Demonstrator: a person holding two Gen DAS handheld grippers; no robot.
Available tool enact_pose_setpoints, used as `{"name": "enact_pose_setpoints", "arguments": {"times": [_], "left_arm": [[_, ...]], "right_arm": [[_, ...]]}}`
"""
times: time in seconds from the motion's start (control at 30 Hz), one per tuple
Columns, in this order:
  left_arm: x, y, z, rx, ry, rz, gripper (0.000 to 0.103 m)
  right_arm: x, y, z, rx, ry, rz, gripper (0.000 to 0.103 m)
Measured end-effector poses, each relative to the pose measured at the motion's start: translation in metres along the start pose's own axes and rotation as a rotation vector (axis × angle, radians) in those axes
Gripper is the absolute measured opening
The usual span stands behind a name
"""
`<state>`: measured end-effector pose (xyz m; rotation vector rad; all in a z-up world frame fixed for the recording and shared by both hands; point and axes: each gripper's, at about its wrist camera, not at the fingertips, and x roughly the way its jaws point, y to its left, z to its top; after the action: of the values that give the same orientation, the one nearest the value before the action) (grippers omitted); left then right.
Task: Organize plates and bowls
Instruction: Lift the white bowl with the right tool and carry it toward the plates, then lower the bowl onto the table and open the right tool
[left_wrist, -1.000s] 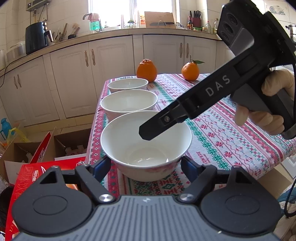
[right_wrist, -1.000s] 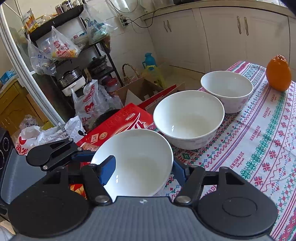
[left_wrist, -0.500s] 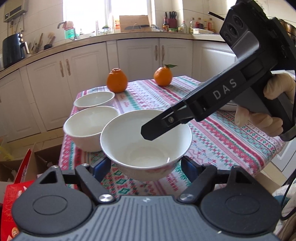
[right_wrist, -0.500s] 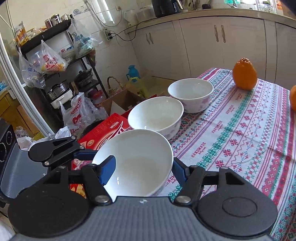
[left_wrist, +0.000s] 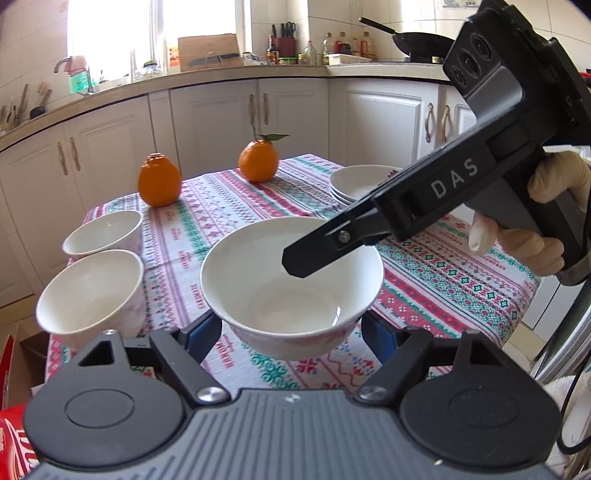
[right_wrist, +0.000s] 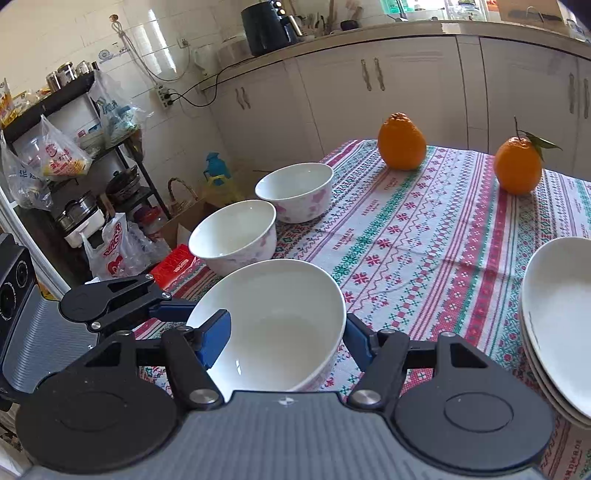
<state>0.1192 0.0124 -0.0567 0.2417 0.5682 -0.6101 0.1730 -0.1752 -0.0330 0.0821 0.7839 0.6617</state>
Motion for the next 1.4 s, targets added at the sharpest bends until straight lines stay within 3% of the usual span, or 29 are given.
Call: {"name": "enact_pose_setpoints", "arguments": {"times": [0.8, 0.87, 0.97, 1.1, 1.4], "left_arm": [[0.027, -0.01, 0.001, -0.008, 0.041, -0.043, 0.082], [0.027, -0.01, 0.0, -0.012, 0.031, -0.039, 0.085], [0.024, -0.01, -0.001, -0.015, 0.016, -0.056, 0.096], [0.019, -0.012, -0.003, -0.003, 0.017, -0.053, 0.098], [-0.004, -0.004, -0.015, -0.031, 0.019, -0.019, 0.098]], "right_arm": [[0.0, -0.027, -0.015, 0.063, 0.013, -0.046, 0.072], [0.001, -0.027, -0.016, 0.062, 0.013, -0.048, 0.074], [0.0, -0.024, -0.014, 0.054, 0.0, -0.051, 0.088], [-0.005, -0.02, -0.011, 0.039, -0.032, -0.076, 0.103], [-0.009, -0.002, 0.003, -0.016, -0.072, -0.152, 0.103]]}}
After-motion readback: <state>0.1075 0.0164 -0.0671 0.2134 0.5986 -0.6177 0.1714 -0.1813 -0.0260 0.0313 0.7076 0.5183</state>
